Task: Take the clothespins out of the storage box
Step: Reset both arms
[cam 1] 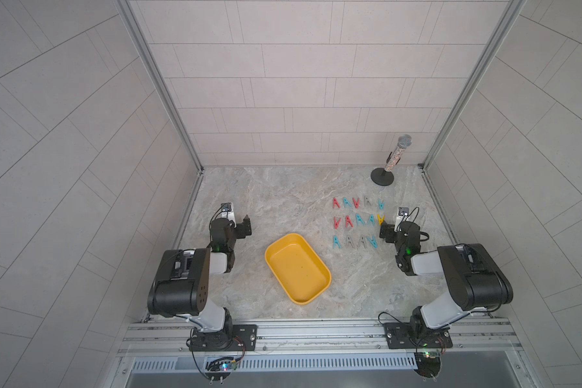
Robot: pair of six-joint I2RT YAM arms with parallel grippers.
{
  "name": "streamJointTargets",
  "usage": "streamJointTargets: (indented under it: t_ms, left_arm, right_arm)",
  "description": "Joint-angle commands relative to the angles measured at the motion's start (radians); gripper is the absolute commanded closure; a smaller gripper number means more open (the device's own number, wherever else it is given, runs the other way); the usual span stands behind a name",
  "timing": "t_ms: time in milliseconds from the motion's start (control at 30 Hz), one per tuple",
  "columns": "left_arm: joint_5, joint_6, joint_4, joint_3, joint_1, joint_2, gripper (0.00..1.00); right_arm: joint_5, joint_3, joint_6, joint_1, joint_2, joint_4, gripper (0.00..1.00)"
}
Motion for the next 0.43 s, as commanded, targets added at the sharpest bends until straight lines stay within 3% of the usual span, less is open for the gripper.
streamJointTargets:
  t_ms: [0, 400]
  left_arm:
    - [-0.009, -0.009, 0.026, -0.01, -0.004, 0.007, 0.0]
    - [-0.025, -0.005, 0.011, -0.004, -0.014, 0.005, 0.0]
  right_arm:
    - [0.013, 0.003, -0.007, -0.003, -0.003, 0.056, 0.01]
    - [0.013, 0.004, -0.006, -0.002, -0.004, 0.056, 0.0]
